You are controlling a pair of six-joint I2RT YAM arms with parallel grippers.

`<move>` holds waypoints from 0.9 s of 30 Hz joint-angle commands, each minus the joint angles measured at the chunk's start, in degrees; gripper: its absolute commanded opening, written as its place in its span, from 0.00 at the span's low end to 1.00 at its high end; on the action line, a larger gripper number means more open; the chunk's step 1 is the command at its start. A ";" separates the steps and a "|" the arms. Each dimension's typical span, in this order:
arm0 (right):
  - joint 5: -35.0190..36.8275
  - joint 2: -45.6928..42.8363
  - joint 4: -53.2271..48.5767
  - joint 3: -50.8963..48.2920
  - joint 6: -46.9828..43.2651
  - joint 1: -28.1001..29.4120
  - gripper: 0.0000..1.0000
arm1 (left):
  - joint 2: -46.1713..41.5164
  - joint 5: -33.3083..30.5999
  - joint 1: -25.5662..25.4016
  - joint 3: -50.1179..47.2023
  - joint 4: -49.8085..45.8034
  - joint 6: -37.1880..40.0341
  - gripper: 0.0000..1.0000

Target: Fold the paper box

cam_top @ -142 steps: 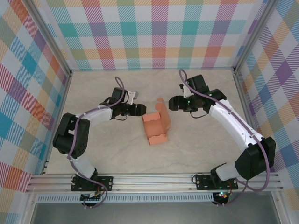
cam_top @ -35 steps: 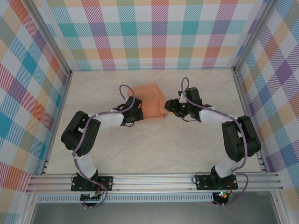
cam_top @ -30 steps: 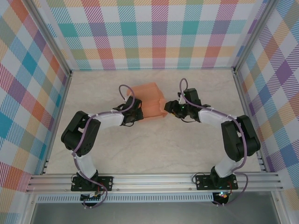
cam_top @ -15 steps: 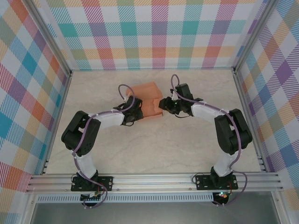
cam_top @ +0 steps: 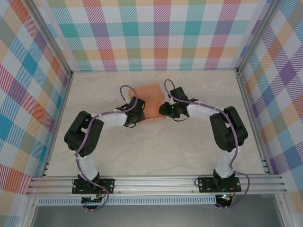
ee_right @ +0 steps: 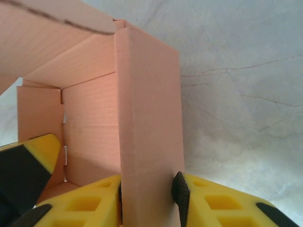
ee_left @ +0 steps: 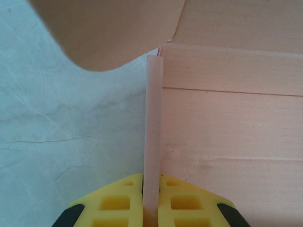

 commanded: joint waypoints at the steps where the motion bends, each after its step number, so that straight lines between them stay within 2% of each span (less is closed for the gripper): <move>1: 8.82 1.53 -6.98 2.52 -3.76 2.57 0.32 | 1.26 -2.05 -1.33 2.12 -0.52 -1.72 0.07; 6: 17.36 3.64 -7.94 3.08 -5.92 5.36 0.31 | 2.59 -1.55 -1.43 4.30 -2.83 -3.36 0.10; 10: 21.32 4.82 -6.70 2.53 -6.95 6.08 0.24 | 3.16 -0.68 -1.43 6.25 -3.97 -3.66 0.15; 13: 22.34 5.28 -6.48 2.94 -8.52 6.13 0.16 | 2.40 0.18 -1.43 6.70 -4.04 -3.61 0.25; 18: 22.12 5.29 -5.48 2.85 -11.03 5.72 0.08 | 0.60 4.55 -1.43 5.51 -0.99 -3.20 0.51; 23: 19.01 4.44 -3.31 1.01 -12.28 3.54 0.07 | -5.31 8.24 -1.10 0.11 4.47 -3.73 0.62; 27: 12.95 1.03 0.74 -3.38 -13.89 -0.53 0.07 | -12.37 12.80 -0.05 -6.16 9.50 -3.20 0.70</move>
